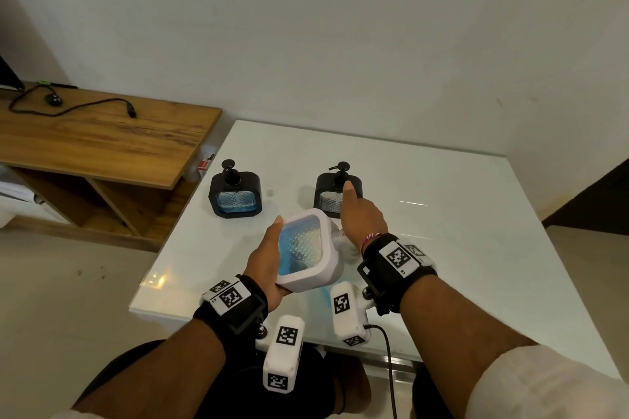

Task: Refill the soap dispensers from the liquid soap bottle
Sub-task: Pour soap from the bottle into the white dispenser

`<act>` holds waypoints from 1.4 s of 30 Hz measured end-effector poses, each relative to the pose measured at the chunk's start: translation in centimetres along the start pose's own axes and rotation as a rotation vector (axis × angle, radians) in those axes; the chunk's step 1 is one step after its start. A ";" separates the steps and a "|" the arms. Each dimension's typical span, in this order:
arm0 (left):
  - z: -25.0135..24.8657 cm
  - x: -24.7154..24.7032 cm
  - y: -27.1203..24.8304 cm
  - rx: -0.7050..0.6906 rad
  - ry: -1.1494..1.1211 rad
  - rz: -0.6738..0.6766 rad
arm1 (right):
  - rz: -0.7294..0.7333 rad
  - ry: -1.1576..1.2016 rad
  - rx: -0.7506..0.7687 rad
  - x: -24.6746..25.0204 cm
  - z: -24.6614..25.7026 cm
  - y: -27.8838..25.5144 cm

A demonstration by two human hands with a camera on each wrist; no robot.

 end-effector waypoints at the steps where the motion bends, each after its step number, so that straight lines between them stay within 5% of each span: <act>1: -0.1 0.1 0.1 -0.003 0.000 0.003 | -0.003 -0.006 0.011 -0.1 0.1 0.1; 42: -0.6 -1.4 -0.6 -0.014 0.012 0.021 | 0.030 -0.066 0.062 0.0 -0.1 0.4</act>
Point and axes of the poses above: each hand's wrist, its own y-axis towards the middle knuckle, its own x-axis out of the back of the hand, z = x × y, the point moved 9 cm from there along y, towards the middle knuckle, and after that the axes turned 4 degrees about y, right-handed, at the moved point
